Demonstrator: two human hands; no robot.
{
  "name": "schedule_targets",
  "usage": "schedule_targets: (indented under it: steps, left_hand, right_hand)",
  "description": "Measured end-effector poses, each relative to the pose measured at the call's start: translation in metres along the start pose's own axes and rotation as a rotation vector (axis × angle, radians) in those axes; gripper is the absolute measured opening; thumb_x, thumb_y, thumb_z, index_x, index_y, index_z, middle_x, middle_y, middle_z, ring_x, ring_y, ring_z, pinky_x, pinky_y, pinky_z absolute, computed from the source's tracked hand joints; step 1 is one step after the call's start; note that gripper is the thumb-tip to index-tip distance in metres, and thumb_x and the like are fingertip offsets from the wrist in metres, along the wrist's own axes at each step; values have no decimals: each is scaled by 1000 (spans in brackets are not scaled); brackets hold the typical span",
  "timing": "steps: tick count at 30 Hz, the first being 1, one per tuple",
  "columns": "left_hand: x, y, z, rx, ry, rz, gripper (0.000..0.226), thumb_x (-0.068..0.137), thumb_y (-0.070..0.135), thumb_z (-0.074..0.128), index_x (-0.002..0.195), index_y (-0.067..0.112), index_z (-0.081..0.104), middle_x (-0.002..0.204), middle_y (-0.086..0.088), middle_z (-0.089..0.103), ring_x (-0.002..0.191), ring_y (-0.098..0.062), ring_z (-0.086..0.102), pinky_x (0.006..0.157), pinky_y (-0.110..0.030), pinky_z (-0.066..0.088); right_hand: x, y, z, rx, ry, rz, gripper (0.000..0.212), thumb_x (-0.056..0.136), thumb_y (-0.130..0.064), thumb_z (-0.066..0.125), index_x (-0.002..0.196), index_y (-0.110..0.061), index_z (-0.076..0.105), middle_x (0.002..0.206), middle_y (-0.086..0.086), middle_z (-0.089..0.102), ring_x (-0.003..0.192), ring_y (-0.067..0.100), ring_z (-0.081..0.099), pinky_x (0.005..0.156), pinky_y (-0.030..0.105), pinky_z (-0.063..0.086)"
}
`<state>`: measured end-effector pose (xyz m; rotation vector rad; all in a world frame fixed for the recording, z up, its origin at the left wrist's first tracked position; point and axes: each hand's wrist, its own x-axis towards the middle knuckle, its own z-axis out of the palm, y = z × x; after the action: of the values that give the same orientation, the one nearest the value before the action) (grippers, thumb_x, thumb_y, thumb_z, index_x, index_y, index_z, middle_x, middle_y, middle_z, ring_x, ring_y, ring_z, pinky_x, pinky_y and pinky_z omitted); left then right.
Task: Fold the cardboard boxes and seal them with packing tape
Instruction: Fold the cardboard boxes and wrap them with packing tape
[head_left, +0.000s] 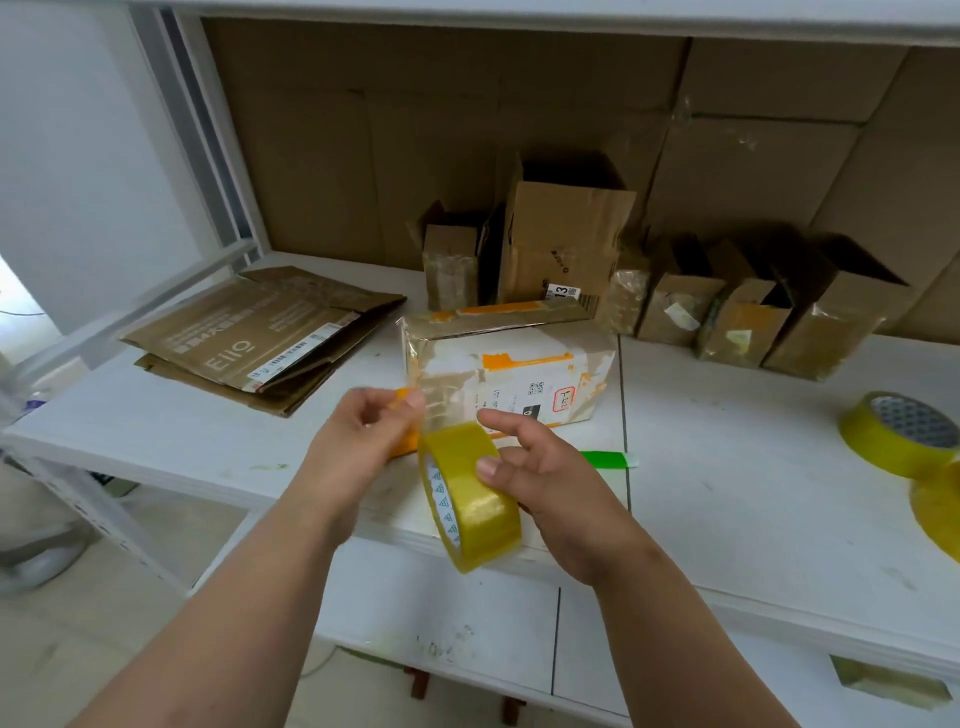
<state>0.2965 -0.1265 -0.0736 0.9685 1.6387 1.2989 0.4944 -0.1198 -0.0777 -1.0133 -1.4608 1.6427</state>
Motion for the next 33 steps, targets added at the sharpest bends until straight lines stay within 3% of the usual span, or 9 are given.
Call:
schedule_targets:
  steps: [5,12,14,16,18,20,23,28,33]
  left_hand:
    - [-18,-11,9,-98,-69,-134,33,81,50,71,87,18,70,80,4,72,92,-21,67,76,-33,51]
    - [-29,-8,15,-147,-24,-120,27,82,46,73,89,20,73,94,-1,76,101,-20,68,86,-36,52]
    - [-31,-8,17,-172,-24,-114,19,83,40,74,86,21,74,90,-2,74,100,-23,67,92,-42,52]
    - [-33,-7,18,-196,-23,-116,15,84,36,73,87,21,74,89,-2,71,95,-22,66,99,-46,50]
    - [-33,-7,19,-210,-15,-120,16,85,34,73,91,19,74,91,-4,70,94,-22,64,101,-47,48]
    - [-33,-7,20,-225,-9,-121,18,85,33,72,93,18,74,93,-5,72,97,-22,64,102,-48,47]
    - [-34,-7,21,-232,-6,-113,20,84,35,72,94,18,74,98,-10,74,100,-26,66,102,-48,46]
    - [-33,-9,20,-230,-17,-105,18,82,39,74,88,21,75,99,-10,73,101,-28,66,101,-48,46]
    - [-33,-10,21,-232,-28,-101,19,84,38,71,87,20,74,95,-4,74,100,-25,67,98,-45,47]
  right_hand:
    - [2,-1,-6,-27,-97,-3,45,90,-14,69,131,-25,54,103,3,76,96,15,71,83,24,51]
    - [0,1,-18,-105,-164,-16,40,89,-31,70,128,-30,58,101,-2,75,98,15,70,86,27,52]
    - [1,4,-29,-84,-123,-24,36,89,-40,63,123,-32,63,100,-2,75,94,15,70,86,28,53]
    - [7,9,-42,-140,41,-32,28,94,-39,58,119,-30,66,105,-6,74,95,13,68,79,18,49]
    - [18,18,-59,-575,261,21,28,97,-34,55,124,-30,64,124,-8,66,109,12,60,88,20,47]
    - [25,29,-72,-1181,314,167,41,99,-32,46,140,-32,49,148,-7,46,131,18,43,106,35,36]
    - [32,43,-80,-1465,335,229,45,98,-28,40,143,-36,43,150,-11,39,134,18,36,107,43,26]
    - [34,38,-86,-1466,416,167,35,93,-20,45,123,-34,57,112,-6,54,106,18,52,88,37,29]
    - [28,8,-74,-1073,346,16,28,103,-22,41,128,-22,53,117,1,61,92,19,52,79,33,38]
